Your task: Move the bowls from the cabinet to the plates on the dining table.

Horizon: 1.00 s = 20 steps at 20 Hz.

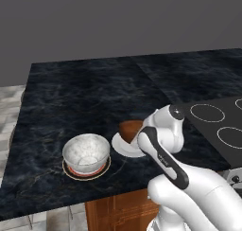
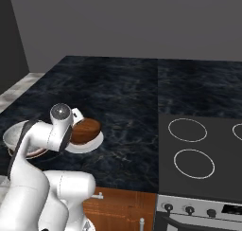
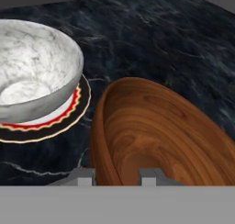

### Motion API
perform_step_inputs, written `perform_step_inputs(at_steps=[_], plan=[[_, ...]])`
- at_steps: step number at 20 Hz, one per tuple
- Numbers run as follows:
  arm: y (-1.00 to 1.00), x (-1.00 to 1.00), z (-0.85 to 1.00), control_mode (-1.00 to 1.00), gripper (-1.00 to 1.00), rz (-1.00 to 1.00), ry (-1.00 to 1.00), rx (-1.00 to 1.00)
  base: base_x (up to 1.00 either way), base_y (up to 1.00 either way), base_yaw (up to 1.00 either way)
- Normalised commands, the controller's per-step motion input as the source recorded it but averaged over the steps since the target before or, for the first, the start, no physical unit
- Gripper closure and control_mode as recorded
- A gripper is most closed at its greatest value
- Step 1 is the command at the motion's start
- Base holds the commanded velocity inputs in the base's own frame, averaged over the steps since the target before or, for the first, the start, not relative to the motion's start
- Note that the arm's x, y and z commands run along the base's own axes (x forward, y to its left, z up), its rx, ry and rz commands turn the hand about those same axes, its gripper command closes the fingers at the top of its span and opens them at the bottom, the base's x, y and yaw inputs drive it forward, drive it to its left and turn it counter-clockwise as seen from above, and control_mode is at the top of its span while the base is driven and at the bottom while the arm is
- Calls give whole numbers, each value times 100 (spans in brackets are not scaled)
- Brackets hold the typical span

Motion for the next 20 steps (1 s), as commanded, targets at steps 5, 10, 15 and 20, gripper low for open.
perform_step_inputs(at_steps=[5,10,15,20], plan=[[0,19,-30,-100,100,0,0,0,0,0,0],[0,16,-27,-100,100,0,0,0,0,0,0],[0,17,-20,-100,100,0,-4,0,0,0,0],[0,18,-18,-100,100,0,-5,0,0,0,0]])
